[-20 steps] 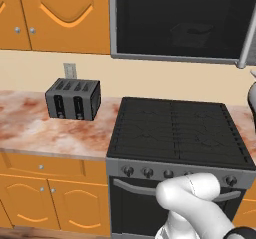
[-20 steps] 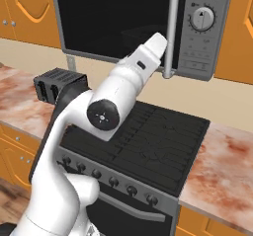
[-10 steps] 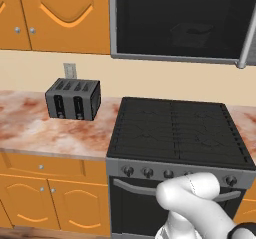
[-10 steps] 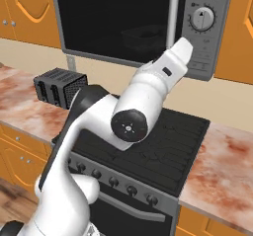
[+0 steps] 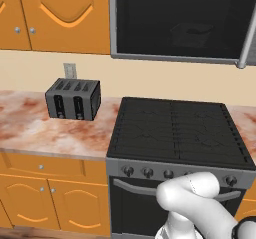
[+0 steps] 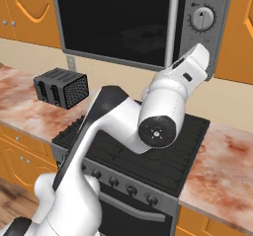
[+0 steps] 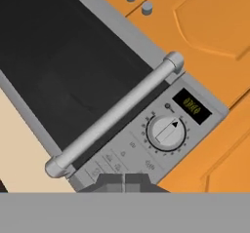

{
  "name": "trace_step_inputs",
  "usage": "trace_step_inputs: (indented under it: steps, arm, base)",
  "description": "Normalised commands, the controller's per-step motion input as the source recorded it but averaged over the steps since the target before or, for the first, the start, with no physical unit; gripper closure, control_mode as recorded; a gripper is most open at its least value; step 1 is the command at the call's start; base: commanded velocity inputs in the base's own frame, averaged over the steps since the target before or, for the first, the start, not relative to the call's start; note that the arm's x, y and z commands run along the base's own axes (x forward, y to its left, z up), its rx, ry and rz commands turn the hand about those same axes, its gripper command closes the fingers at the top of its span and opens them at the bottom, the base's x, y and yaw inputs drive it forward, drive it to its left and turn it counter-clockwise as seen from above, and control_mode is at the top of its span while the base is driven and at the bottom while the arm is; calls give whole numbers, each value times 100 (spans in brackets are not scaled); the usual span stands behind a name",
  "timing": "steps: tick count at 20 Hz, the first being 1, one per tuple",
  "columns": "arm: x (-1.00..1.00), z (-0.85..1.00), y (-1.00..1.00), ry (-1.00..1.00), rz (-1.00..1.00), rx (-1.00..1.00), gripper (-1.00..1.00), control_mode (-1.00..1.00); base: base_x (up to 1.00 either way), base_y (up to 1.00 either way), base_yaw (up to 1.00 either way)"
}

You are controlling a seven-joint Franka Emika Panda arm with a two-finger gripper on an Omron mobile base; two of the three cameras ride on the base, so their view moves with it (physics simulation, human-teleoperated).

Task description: Place the tupperware containing the fish and onion meal in the microwave. Close the microwave door and press the start button to reheat the meal.

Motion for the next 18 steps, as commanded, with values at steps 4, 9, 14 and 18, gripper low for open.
trace_step_inputs:
  steps: [4, 9, 14, 18]
  arm:
    - [16, -34, -8, 0, 2, 0, 100, -100]
    - [29, -27, -1, 0, 0, 0, 100, -100]
    - [41, -18, -3, 0, 0, 0, 100, -100]
    - [34, -6, -19, 0, 0, 1, 100, -100]
  base:
    - [0, 0, 0]
    - [0, 0, 0]
    - [0, 0, 0]
    - [0, 0, 0]
